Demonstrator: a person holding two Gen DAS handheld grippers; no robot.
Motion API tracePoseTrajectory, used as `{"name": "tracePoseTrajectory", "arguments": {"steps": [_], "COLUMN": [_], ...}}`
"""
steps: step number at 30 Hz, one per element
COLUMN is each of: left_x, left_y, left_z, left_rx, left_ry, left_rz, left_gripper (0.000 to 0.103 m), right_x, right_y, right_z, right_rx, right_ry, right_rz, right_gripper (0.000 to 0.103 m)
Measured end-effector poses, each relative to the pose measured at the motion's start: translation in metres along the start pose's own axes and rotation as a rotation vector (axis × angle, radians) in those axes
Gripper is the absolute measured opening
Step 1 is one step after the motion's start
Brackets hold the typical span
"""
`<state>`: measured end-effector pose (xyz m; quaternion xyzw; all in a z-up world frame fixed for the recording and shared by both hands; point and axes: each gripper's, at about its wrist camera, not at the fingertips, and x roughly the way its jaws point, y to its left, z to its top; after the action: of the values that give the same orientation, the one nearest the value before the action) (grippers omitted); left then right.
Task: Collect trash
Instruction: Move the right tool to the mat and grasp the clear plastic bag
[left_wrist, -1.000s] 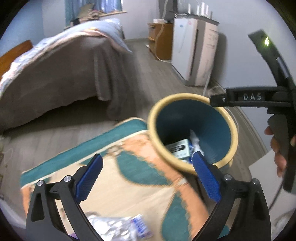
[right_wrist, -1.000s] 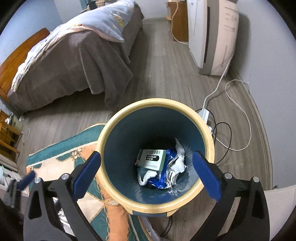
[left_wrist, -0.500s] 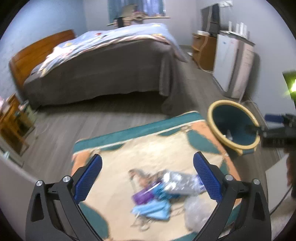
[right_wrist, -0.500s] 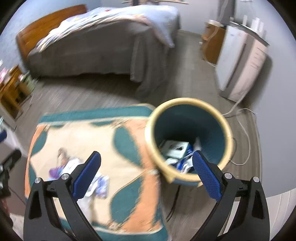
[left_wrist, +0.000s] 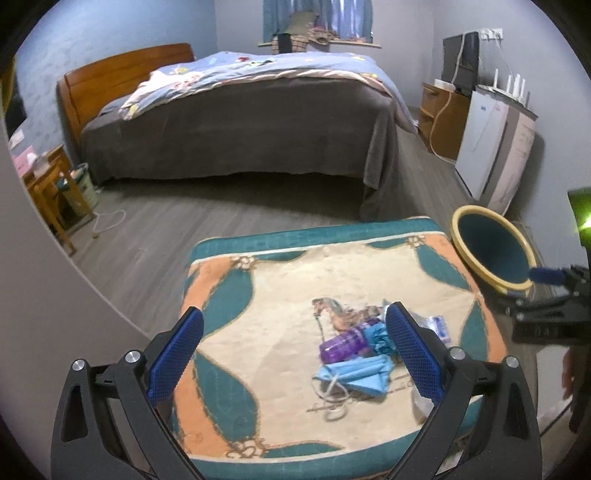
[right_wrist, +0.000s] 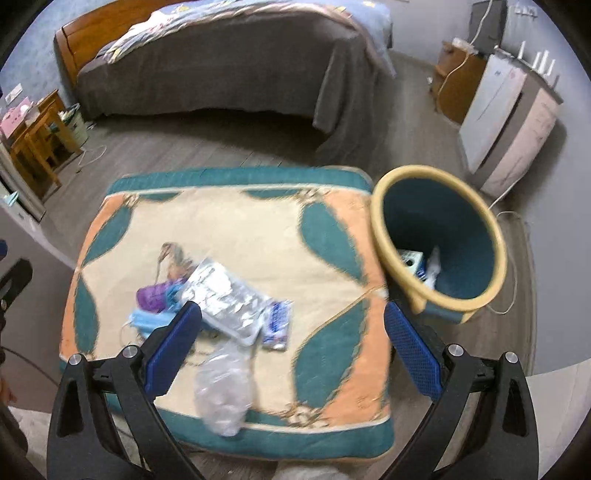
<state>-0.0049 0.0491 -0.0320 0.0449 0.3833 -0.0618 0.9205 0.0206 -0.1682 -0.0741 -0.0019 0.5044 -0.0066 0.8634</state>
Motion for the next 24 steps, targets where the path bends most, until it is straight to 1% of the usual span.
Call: {"name": "tracePoseTrajectory", "arguments": {"steps": [4,6,10,12,15,24], "left_x": [0.004,0.005,0.007,0.007,0.006,0.009], "left_y": [0.008,0.006,0.003,0.003,0.002,0.005], "left_z": [-0.006,-0.007,-0.007,-0.007,-0.007,-0.008], "left_rx": [-0.017,-0.005,0.028,0.036,0.048,0.046], "left_ry": [-0.007,-0.007,-0.001,-0.002,-0.003,0.012], "left_rz": [-0.002,-0.004,-0.011,-0.016,-0.024,-0.037], "left_gripper": [0.098,0.098,0.098,0.098,0.098,0.098], "right_x": [0.004,0.008,0.020,0.026,0.039,0.065], "right_y": [0.018,0.030,0.048,0.051,0.051,0.060], "right_z": [-0.006,-0.010,-0.021,-0.028,-0.035,-0.046], "right_rx": [-0.042,-0.075,-0.143,-0.143,-0.095,-0.094], "right_ry": [0.007,0.009,0.037,0.049,0.110,0.203], "right_rz": [-0.043,-0.067,-0.077,-0.090,-0.029,0.004], "right_gripper": [0.097,0.097,0.097,0.097,0.097,0.097]}}
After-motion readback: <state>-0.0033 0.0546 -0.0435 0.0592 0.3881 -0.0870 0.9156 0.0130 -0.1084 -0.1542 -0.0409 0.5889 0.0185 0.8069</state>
